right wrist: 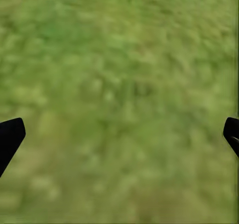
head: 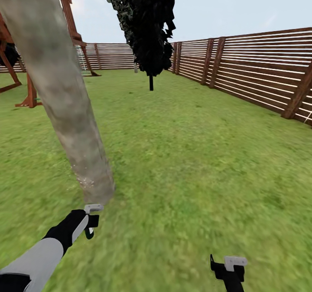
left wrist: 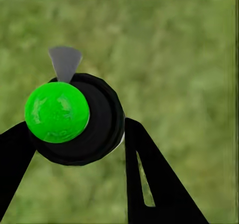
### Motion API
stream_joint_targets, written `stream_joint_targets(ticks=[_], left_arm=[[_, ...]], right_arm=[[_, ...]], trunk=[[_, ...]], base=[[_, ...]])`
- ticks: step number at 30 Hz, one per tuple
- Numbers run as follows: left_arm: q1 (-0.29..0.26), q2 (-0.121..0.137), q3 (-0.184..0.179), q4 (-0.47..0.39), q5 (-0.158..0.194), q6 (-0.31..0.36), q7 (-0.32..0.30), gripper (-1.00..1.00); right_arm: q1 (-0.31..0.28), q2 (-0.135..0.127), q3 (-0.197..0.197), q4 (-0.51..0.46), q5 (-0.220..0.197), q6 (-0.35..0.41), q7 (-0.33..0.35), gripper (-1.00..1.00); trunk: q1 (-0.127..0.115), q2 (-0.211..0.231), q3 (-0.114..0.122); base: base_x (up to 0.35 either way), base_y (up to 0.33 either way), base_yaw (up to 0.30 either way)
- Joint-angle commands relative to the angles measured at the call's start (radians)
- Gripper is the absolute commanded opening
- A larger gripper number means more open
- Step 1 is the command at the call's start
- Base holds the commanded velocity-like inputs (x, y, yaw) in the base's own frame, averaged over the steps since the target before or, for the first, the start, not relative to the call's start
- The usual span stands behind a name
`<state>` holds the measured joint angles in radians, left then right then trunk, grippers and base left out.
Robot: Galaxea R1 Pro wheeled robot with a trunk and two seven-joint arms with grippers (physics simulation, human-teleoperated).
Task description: In the garden, pick up the pesticide atomizer on the floor and spray pesticide onto both trees until each tree trunk is fully covered.
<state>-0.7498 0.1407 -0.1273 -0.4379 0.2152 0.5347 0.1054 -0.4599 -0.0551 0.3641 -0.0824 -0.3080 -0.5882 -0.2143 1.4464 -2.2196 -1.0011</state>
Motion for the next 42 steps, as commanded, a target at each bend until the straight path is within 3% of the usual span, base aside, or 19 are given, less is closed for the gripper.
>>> stream_joint_targets(ticks=[1,9,12,17,19,22,23,25,28,29,31,32,33,35,37,39,40,42], left_arm=[[0.000,0.001,-0.008,-0.002,0.010,0.005,0.008,-1.00],[0.000,-0.008,-0.008,-0.007,0.010,0.000,0.009,-1.00],[-0.016,-0.053,-0.012,-0.036,0.008,0.006,0.010,-1.00],[-0.106,-0.081,-0.014,-0.098,0.009,0.090,0.007,-1.00],[-0.118,-0.059,-0.011,-0.134,0.006,0.121,0.005,-1.00],[-0.111,0.044,-0.009,-0.139,0.009,0.126,-0.001,-1.00],[-0.109,0.056,-0.010,-0.139,0.008,0.126,-0.002,-1.00],[-0.111,0.047,-0.012,-0.141,0.009,0.127,-0.001,-1.00],[-0.132,-0.022,-0.014,-0.146,0.008,0.139,0.002,-1.00],[-0.141,-0.025,-0.013,-0.155,0.007,0.142,0.003,-1.00],[-0.145,-0.005,-0.011,-0.160,0.004,0.145,0.003,-1.00],[-0.144,0.024,-0.010,-0.161,0.006,0.146,0.003,-1.00],[-0.138,0.067,-0.010,-0.161,0.005,0.146,0.001,-1.00],[-0.133,0.083,-0.014,-0.161,0.001,0.146,0.001,-1.00],[-0.133,0.073,-0.016,-0.162,0.002,0.146,0.001,-1.00],[-0.145,-0.002,-0.018,-0.163,0.000,0.148,0.001,-1.00],[-0.148,-0.023,-0.018,-0.164,-0.001,0.153,0.002,-1.00],[-0.164,-0.034,-0.015,-0.171,0.005,0.171,0.001,-1.00]], right_arm=[[0.000,0.001,0.009,0.000,-0.004,-0.001,-0.005,1.00],[0.000,0.000,0.009,0.000,-0.004,-0.001,-0.005,1.00],[0.000,0.000,0.009,0.000,-0.005,-0.001,-0.005,1.00],[0.000,0.000,0.009,0.000,-0.005,-0.001,-0.005,1.00],[0.000,0.000,0.009,0.000,-0.005,-0.001,-0.005,1.00],[0.000,-0.001,0.008,0.000,-0.005,-0.001,-0.005,1.00],[0.000,-0.001,0.007,0.000,-0.005,-0.001,-0.005,1.00],[0.000,-0.002,0.008,0.000,-0.005,-0.001,-0.005,1.00],[0.000,-0.002,0.007,0.000,-0.005,-0.001,-0.005,1.00],[0.000,-0.002,0.007,0.000,-0.005,-0.001,-0.005,1.00],[0.000,-0.002,0.007,0.000,-0.005,-0.001,-0.005,1.00],[0.000,-0.002,0.007,0.000,-0.005,-0.001,-0.005,1.00],[0.000,-0.002,0.007,0.000,-0.005,-0.001,-0.006,1.00],[0.000,-0.002,0.007,0.000,-0.005,-0.001,-0.006,1.00],[0.000,-0.002,0.007,0.000,-0.005,-0.001,-0.006,1.00],[0.000,-0.002,0.007,0.000,-0.005,-0.001,-0.007,1.00],[0.000,-0.002,0.007,0.000,-0.005,-0.001,-0.007,1.00],[0.000,-0.002,0.007,0.000,-0.005,-0.001,-0.007,1.00]], trunk=[[0.000,0.000,-0.001],[0.000,0.000,-0.001],[0.000,0.000,-0.001],[0.000,0.000,-0.001],[0.000,0.000,-0.001],[0.000,0.000,-0.001],[0.000,0.000,-0.001],[0.000,0.000,-0.001],[0.000,0.000,-0.001],[0.000,0.000,-0.001],[0.000,0.000,-0.001],[0.000,0.000,-0.001],[0.000,0.000,-0.001],[0.000,0.000,-0.001],[0.000,0.000,-0.001],[0.000,0.000,-0.001],[0.000,0.000,-0.001],[0.000,0.000,-0.001]], base=[[0.194,-0.221,0.000],[0.155,-0.160,0.195],[0.009,-0.007,0.276],[0.000,0.000,0.097],[0.000,0.000,0.004],[0.000,0.000,0.000],[0.000,0.000,0.000],[0.000,0.000,0.000],[0.000,0.000,0.023],[0.000,0.000,0.189],[0.000,0.000,0.243],[0.000,0.000,0.266],[0.000,0.000,0.274],[0.000,0.000,0.275],[0.000,0.000,0.203],[0.000,0.000,0.039],[0.000,0.000,0.014],[0.000,0.000,0.005]])
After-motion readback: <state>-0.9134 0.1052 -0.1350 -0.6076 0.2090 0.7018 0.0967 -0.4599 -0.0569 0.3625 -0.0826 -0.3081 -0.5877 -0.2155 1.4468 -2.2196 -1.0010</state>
